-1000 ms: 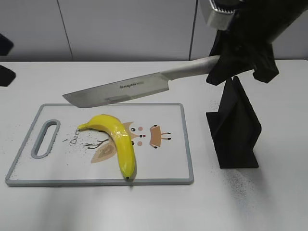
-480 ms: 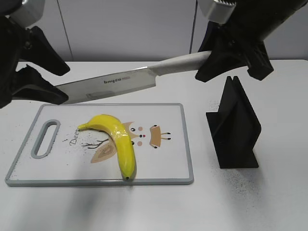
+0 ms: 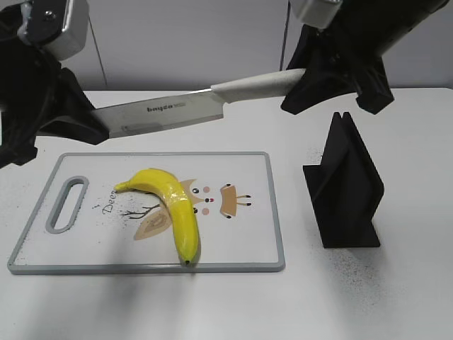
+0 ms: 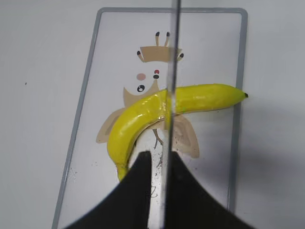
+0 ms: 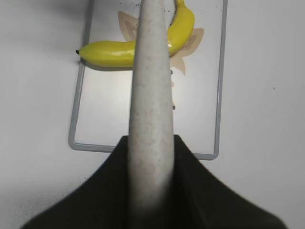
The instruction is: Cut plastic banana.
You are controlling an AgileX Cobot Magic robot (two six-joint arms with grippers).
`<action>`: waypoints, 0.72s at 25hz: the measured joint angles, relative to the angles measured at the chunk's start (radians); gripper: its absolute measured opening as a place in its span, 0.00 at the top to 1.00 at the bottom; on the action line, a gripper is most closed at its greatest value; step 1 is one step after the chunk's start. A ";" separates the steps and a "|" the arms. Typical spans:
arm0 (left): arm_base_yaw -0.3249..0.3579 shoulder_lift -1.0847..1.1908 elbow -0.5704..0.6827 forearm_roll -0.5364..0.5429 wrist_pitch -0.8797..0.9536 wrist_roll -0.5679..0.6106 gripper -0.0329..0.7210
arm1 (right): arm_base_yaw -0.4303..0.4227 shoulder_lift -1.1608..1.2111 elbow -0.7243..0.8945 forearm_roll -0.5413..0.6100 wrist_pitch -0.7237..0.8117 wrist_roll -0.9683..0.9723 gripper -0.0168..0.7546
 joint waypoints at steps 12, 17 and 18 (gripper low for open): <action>0.000 0.126 -0.001 0.020 -0.039 0.000 0.97 | 0.003 0.143 0.000 0.004 -0.086 -0.018 0.77; 0.001 0.237 0.025 -0.005 -0.154 -0.001 0.97 | 0.005 0.268 0.000 -0.013 -0.177 -0.028 0.77; 0.001 0.267 0.041 -0.023 -0.195 -0.001 0.97 | 0.005 0.303 -0.001 -0.019 -0.196 -0.030 0.77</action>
